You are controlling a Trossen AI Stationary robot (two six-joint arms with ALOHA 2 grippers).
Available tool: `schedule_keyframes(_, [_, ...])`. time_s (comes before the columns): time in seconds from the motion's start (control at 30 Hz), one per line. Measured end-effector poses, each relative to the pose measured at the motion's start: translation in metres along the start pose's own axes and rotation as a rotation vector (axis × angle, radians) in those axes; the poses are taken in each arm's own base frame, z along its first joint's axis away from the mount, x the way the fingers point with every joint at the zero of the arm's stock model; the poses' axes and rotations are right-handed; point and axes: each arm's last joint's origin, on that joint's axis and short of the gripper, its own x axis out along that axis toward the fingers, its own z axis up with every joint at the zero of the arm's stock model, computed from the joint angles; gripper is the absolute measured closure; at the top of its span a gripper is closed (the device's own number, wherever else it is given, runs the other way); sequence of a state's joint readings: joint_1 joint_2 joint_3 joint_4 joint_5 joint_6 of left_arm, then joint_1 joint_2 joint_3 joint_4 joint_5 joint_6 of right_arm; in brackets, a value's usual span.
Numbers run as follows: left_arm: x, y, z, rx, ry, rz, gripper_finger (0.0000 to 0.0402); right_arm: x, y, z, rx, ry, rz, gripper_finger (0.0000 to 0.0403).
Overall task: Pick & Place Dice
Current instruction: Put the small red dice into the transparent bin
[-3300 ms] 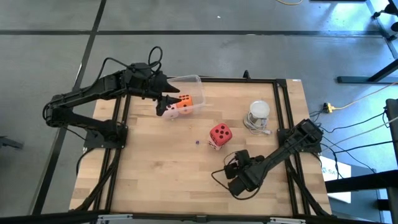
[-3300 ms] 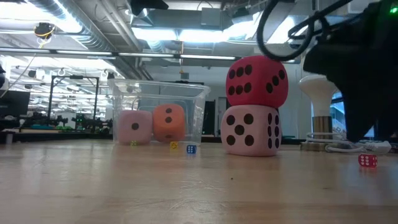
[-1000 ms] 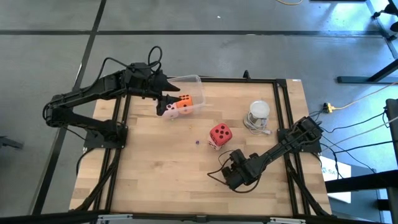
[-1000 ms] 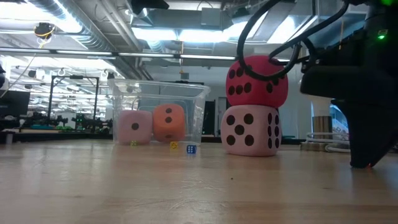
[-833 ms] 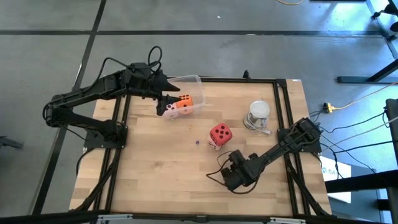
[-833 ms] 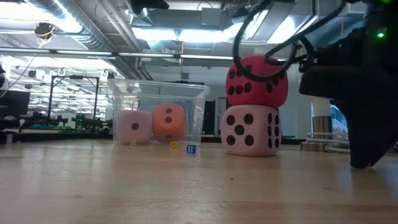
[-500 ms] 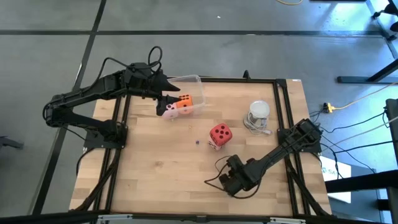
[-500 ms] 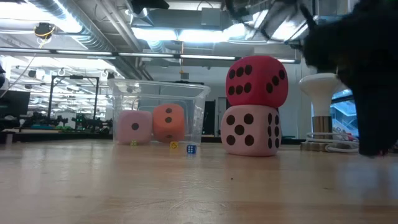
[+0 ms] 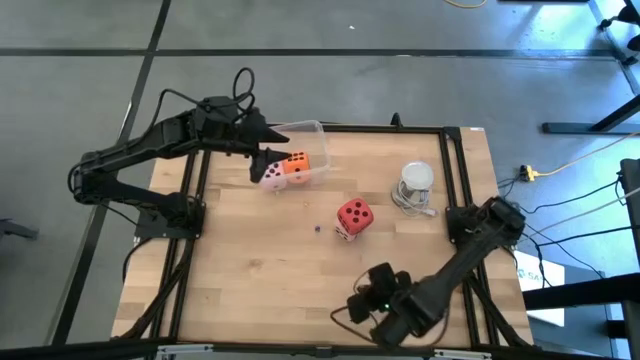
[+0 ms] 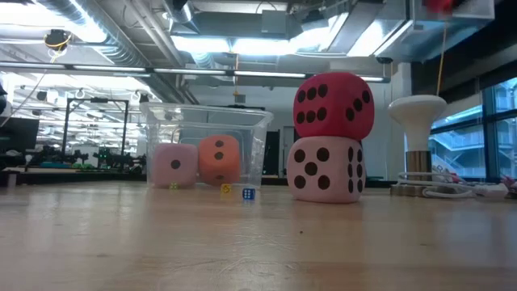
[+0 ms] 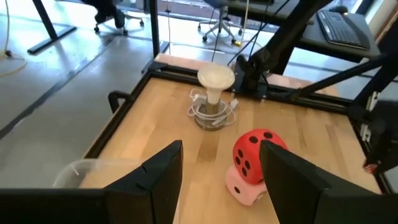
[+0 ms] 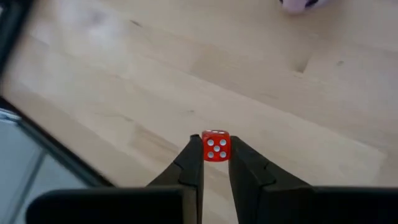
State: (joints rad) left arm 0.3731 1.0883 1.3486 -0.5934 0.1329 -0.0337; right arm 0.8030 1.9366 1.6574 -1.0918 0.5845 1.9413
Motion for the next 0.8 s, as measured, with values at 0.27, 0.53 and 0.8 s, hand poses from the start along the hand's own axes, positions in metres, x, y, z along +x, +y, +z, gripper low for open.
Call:
schedule_keyframes(0.27, [-0.002, -0.004, 0.006, 0.104, -0.039, -0.111, 0.02, -0.07, 0.01, 0.028, 0.033, -0.15, 0.035, 0.0357])
schedule_keyframes(0.53, [0.001, -0.028, 0.023, 0.378, -0.261, -0.258, 0.0196, -0.13, 0.02, 0.084, 0.07, -0.371, 0.252, 0.0357])
schedule_keyframes(0.8, [0.002, -0.05, 0.027, 0.43, -0.328, -0.334, 0.0179, -0.168, -0.007, 0.133, 0.028, -0.377, 0.272, 0.0357])
